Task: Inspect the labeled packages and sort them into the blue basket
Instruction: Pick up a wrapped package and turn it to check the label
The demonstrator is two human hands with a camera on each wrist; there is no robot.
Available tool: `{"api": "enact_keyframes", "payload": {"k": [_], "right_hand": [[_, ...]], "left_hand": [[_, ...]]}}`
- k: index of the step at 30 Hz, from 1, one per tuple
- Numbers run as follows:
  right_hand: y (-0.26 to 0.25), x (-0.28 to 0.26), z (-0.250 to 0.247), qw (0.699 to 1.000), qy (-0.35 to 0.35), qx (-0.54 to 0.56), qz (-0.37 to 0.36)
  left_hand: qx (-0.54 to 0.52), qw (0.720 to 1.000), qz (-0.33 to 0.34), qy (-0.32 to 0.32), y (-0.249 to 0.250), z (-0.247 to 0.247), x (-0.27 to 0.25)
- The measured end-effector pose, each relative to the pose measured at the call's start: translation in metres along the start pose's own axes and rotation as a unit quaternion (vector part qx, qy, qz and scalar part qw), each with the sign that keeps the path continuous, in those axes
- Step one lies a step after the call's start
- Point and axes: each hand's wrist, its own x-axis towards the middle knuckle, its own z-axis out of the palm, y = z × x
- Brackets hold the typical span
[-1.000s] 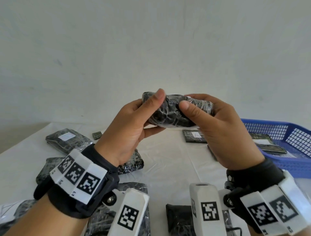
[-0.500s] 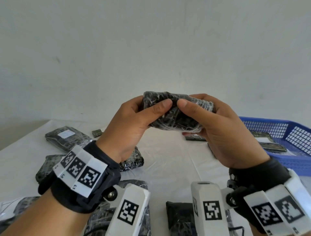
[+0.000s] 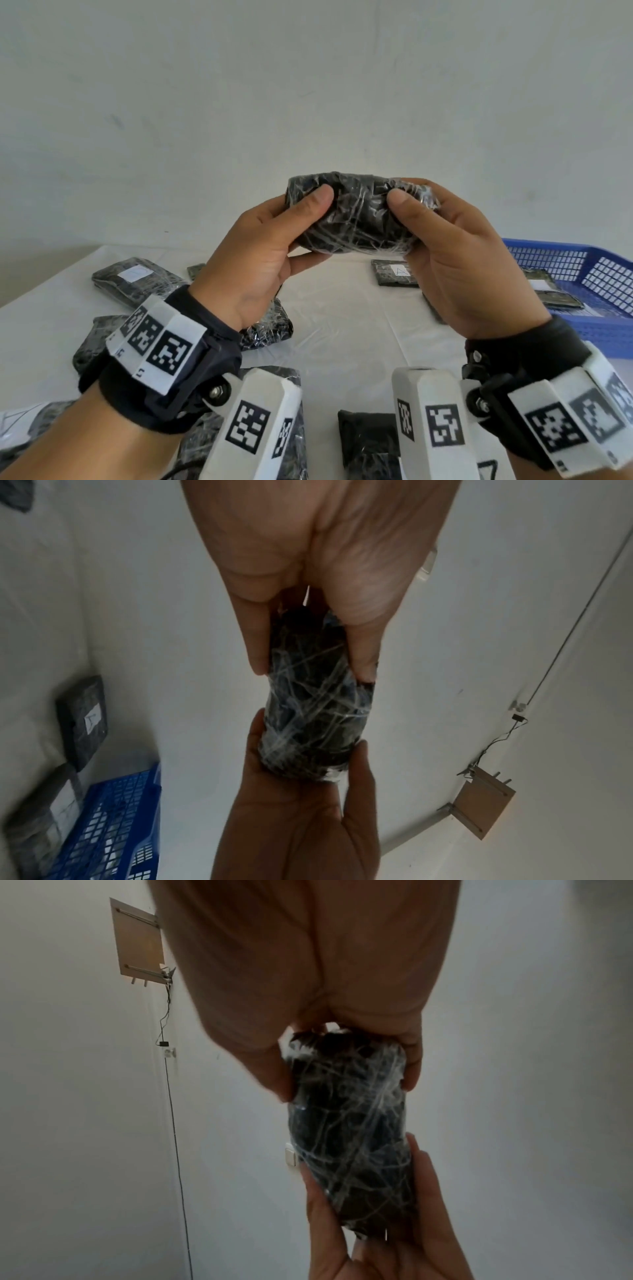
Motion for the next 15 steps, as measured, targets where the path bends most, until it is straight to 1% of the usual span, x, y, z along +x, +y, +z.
{"api": "enact_keyframes", "payload": {"k": [3, 7, 11, 15], "right_hand": [[-0.0008, -0.0007, -0.0004, 0.999, -0.029, 0.021, 0.009], [-0.0006, -0.0014, -0.001, 1.0, 0.003, 0.008, 0.003], [-0.0007, -0.0011, -0.0009, 1.0, -0.011, 0.001, 0.02], [0.0003, -0.0004, 0.0008, 0.999, 0.026, -0.018, 0.009]], "left_hand": [[-0.013, 1.0, 0.0, 0.01, 0.0025, -0.0022, 0.0014], [-0.01, 1.0, -0.02, 0.004, 0.0058, -0.0046, 0.0012], [0.0, 1.0, -0.019, 0.016, 0.004, -0.0039, 0.0012], [0.012, 1.0, -0.027, 0.002, 0.0047, -0.0018, -0.0016]]}}
